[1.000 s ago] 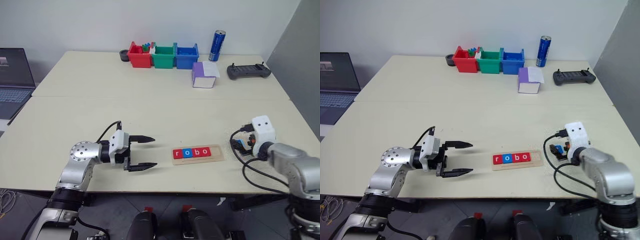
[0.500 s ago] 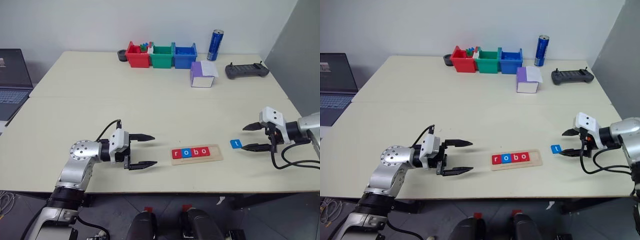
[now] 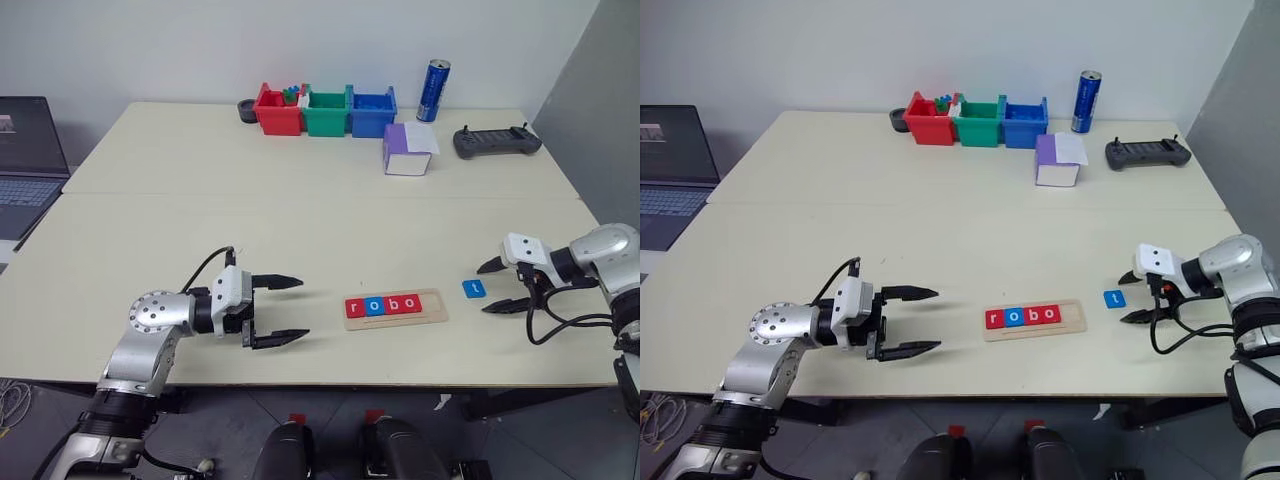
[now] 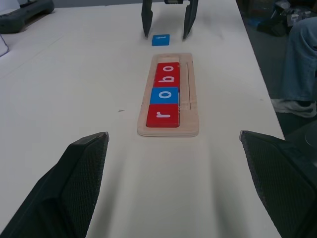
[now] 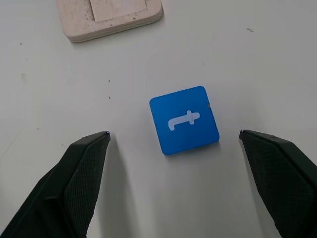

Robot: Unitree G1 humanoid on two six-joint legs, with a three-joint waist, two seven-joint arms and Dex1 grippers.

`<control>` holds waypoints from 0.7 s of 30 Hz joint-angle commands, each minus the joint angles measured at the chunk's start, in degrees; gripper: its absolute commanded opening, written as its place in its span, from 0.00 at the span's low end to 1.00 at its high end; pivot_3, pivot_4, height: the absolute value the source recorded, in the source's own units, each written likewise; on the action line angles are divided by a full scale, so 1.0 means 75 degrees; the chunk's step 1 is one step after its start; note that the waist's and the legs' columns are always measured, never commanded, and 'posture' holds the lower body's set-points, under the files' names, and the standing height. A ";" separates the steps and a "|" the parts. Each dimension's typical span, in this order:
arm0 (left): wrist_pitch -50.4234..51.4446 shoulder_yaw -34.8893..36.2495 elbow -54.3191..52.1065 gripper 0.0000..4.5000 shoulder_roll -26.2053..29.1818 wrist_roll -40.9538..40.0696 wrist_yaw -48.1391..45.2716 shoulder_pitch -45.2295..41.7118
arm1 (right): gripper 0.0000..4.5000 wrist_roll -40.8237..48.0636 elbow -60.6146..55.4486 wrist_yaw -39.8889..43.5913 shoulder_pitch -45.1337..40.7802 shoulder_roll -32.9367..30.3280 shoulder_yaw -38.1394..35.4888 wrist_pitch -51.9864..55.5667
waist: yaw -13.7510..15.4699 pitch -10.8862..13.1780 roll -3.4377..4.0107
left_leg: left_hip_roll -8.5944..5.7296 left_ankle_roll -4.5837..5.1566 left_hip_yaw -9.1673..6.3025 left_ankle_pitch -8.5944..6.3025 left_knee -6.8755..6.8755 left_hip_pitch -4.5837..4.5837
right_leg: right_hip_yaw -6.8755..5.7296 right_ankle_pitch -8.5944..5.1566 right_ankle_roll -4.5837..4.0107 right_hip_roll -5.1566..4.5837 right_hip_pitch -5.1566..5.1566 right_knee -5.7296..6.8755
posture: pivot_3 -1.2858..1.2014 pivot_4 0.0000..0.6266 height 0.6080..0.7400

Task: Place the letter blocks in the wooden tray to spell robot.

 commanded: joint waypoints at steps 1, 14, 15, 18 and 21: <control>0.0044 0.0236 -0.0359 1.00 0.0160 -0.0139 0.0093 0.0096 | 0.99 -0.0136 0.0211 0.0250 -0.0283 0.0065 -0.0073 -0.0239 | -0.0018 -0.0001 0.0001 | 0.0000 0.0000 0.0002 0.0000 0.0000 0.0002 | 0.0001 -0.0001 -0.0001 0.0000 0.0000 0.0002 | 0.52 0.24 1.00; 0.0125 0.0318 -0.0550 1.00 0.0247 -0.0154 0.0220 0.0284 | 0.32 -0.0401 0.0336 0.0184 -0.0466 0.0215 -0.0161 -0.0240 | -0.0013 -0.0002 0.0002 | 0.0002 -0.0003 0.0002 0.0002 0.0002 0.0007 | 0.0001 -0.0001 -0.0004 0.0000 0.0004 0.0007 | 0.52 0.24 1.00; 0.0127 0.0321 -0.0552 1.00 0.0248 -0.0153 0.0222 0.0288 | 0.32 -0.0355 0.0185 0.0283 -0.0477 0.0173 -0.0181 -0.0144 | -0.0013 -0.0002 0.0003 | 0.0002 -0.0003 0.0002 0.0002 0.0002 0.0007 | 0.0001 -0.0001 -0.0004 0.0000 0.0004 0.0008 | 0.52 0.24 1.00; 0.0136 0.0324 -0.0533 1.00 0.0249 -0.0150 0.0219 0.0273 | 0.32 -0.0075 -0.0762 0.0575 -0.0384 0.0060 -0.0288 0.0337 | -0.0014 0.0003 0.0009 | 0.0002 -0.0003 0.0002 0.0002 0.0002 0.0006 | 0.0002 -0.0001 -0.0004 0.0000 0.0001 0.0010 | 0.52 0.24 1.00; 0.0150 0.0291 -0.0554 1.00 0.0226 -0.0139 0.0232 0.0282 | 0.32 0.0506 -0.2386 0.0673 0.0084 -0.0105 -0.0272 0.1010 | -0.0012 0.0003 0.0011 | 0.0004 -0.0003 0.0001 0.0002 0.0001 0.0006 | 0.0000 -0.0001 -0.0004 0.0000 0.0000 0.0012 | 0.52 0.24 1.00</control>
